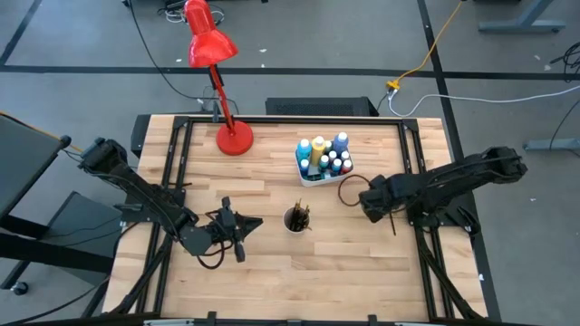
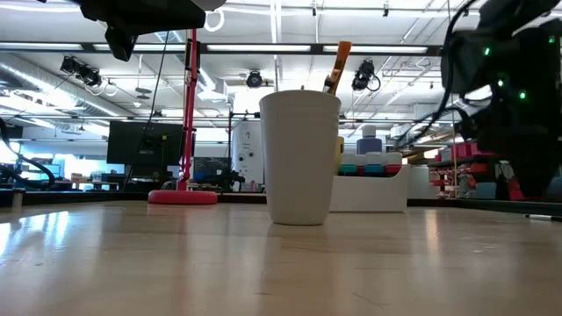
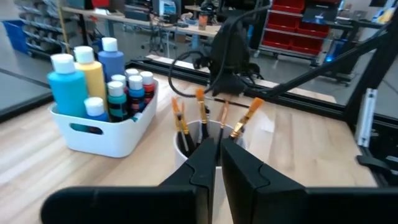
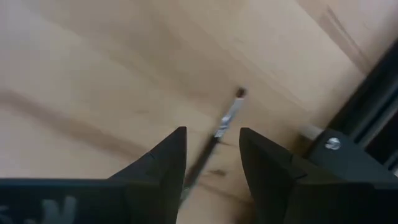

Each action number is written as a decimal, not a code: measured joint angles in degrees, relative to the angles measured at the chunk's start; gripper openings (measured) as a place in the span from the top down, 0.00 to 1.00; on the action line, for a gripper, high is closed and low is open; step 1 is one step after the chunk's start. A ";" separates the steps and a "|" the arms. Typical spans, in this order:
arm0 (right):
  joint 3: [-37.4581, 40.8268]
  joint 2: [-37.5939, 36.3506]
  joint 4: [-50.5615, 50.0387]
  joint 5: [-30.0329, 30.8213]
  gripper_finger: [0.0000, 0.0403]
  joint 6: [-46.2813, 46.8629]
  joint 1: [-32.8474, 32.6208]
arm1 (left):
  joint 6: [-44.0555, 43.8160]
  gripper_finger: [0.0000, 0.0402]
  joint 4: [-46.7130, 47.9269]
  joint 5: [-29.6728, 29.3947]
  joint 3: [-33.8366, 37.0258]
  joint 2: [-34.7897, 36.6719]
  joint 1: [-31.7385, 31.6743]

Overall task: Pick & Place Paint Supplies
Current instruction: Put the silver paint brush into the white cup

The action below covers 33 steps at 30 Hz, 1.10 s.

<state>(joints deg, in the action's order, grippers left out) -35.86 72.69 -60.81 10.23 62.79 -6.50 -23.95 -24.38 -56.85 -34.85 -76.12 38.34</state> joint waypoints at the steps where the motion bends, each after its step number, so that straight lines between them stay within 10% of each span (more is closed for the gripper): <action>1: 0.87 0.00 0.02 -0.44 0.62 -0.78 1.39 | 0.43 0.92 0.00 -0.46 0.00 0.00 -0.09; 17: 8.80 -0.47 10.99 -7.44 0.63 -15.21 12.46 | 1.88 0.92 0.04 3.05 0.00 0.00 -2.44; 26: 7.61 -0.07 13.34 -6.69 0.95 -22.74 12.39 | 1.88 0.92 0.04 3.09 0.00 0.00 -2.44; 33: 7.32 -0.01 13.09 -5.30 0.96 -23.23 10.29 | 1.82 0.92 0.04 3.12 0.00 0.00 -2.44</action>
<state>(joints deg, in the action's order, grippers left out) -28.53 72.67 -47.72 4.93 39.56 3.78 -22.13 -24.34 -53.74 -34.85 -76.12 35.90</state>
